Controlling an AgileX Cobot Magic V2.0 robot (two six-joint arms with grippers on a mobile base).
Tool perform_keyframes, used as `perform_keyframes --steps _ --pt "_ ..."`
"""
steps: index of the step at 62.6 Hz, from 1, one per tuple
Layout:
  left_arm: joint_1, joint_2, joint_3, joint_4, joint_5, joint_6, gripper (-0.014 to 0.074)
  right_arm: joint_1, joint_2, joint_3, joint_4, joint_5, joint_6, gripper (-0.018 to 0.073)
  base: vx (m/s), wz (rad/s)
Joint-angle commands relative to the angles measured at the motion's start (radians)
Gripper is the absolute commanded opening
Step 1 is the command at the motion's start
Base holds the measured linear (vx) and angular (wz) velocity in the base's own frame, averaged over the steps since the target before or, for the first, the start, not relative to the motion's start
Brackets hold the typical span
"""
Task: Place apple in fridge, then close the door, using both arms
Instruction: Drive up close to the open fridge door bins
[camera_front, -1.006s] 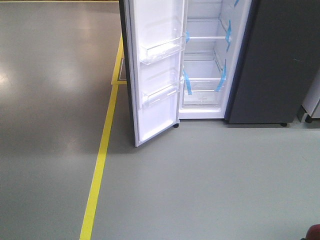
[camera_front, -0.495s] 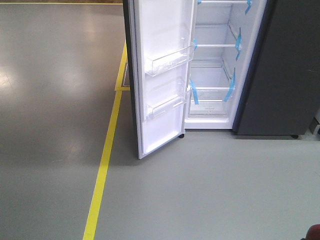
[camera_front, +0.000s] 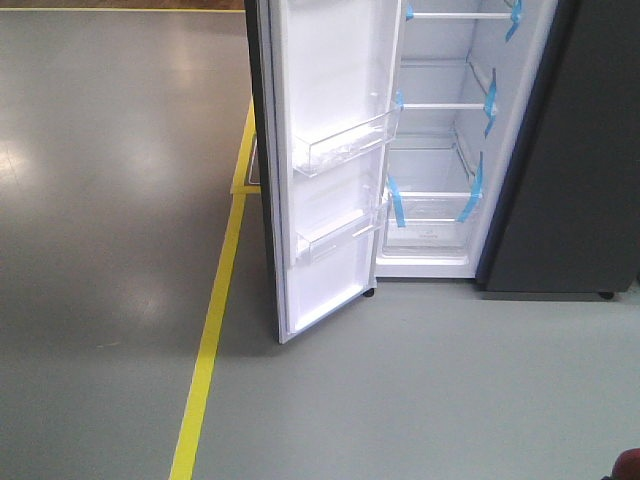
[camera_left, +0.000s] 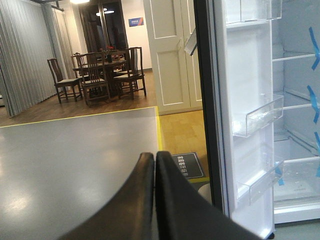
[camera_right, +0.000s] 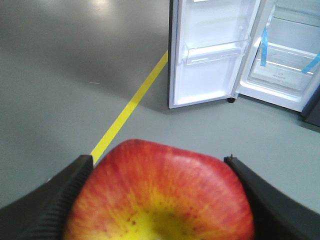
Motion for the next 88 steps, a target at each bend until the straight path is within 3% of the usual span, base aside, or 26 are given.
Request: perform_keyframes --steps 1,88 --pt "-0.002 -0.015 0.022 -0.005 -0.075 -0.004 -0.0006 -0.003 0.013 -0.027 0.025 -0.069 -0.004 0.0356 0.18 0.02" --pt "-0.002 -0.015 0.022 -0.005 -0.075 -0.004 -0.0006 -0.003 0.013 -0.027 0.025 -0.069 -0.004 0.0356 0.14 -0.02"
